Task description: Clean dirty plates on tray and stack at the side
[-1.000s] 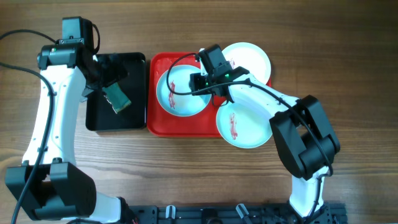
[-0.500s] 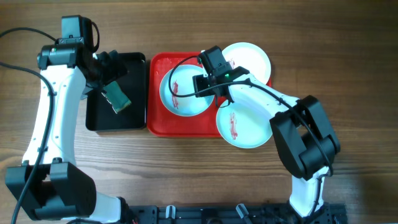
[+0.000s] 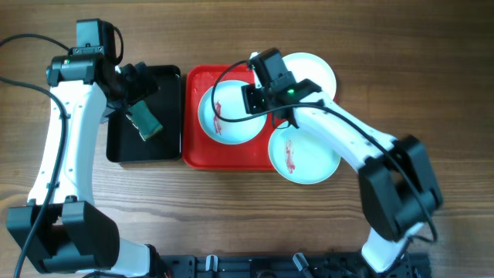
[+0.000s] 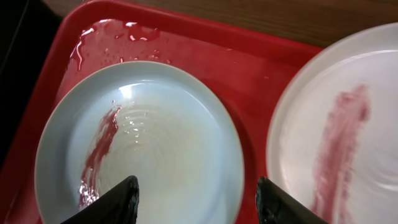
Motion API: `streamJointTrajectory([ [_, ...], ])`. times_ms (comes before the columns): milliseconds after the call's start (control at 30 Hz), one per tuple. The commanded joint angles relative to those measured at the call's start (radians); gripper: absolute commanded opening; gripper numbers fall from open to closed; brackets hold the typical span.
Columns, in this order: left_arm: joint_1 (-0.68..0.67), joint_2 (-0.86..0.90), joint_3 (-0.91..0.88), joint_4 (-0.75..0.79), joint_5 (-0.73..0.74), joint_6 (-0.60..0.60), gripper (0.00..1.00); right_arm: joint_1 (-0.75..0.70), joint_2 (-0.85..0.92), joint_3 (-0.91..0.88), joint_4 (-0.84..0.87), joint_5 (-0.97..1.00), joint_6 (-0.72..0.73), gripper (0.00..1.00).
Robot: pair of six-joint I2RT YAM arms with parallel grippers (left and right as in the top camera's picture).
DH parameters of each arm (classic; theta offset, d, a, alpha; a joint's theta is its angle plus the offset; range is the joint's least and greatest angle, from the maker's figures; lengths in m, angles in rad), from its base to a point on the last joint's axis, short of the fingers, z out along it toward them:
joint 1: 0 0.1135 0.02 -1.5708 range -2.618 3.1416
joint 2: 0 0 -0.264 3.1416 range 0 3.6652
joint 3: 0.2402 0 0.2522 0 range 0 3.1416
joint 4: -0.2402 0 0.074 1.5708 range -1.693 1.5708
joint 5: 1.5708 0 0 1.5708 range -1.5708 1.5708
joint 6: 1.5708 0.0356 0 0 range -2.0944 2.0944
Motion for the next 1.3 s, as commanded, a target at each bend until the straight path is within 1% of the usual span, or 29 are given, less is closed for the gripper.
streamJointTrajectory([
  [0,0.002,0.011,0.012,0.003,-0.002,0.012,1.0,-0.005,-0.021,0.008,-0.066,0.075,0.067,0.61],
  [267,0.002,0.011,0.012,0.003,-0.002,0.012,1.0,-0.005,0.039,-0.026,-0.1,0.071,0.189,0.6],
  [400,0.002,0.011,0.012,0.003,-0.002,0.012,1.0,-0.005,0.064,-0.027,-0.097,0.063,0.215,0.61],
  [600,0.002,0.011,0.012,0.003,-0.002,0.012,1.0,-0.006,0.097,-0.027,-0.077,0.053,0.213,0.59],
  [733,0.002,0.011,0.012,0.003,-0.002,0.012,1.0,-0.006,0.109,-0.027,-0.055,0.013,0.213,0.53],
  [900,0.002,0.011,0.012,0.003,-0.002,0.012,1.0,-0.006,0.121,-0.026,-0.043,0.01,0.233,0.52],
  [967,0.002,0.011,0.012,0.003,-0.002,0.012,1.0,-0.006,0.122,-0.027,-0.039,0.01,0.241,0.5],
  [1267,0.002,0.011,0.012,0.003,-0.002,0.012,1.0,-0.006,0.153,-0.027,-0.007,0.01,0.265,0.49],
])
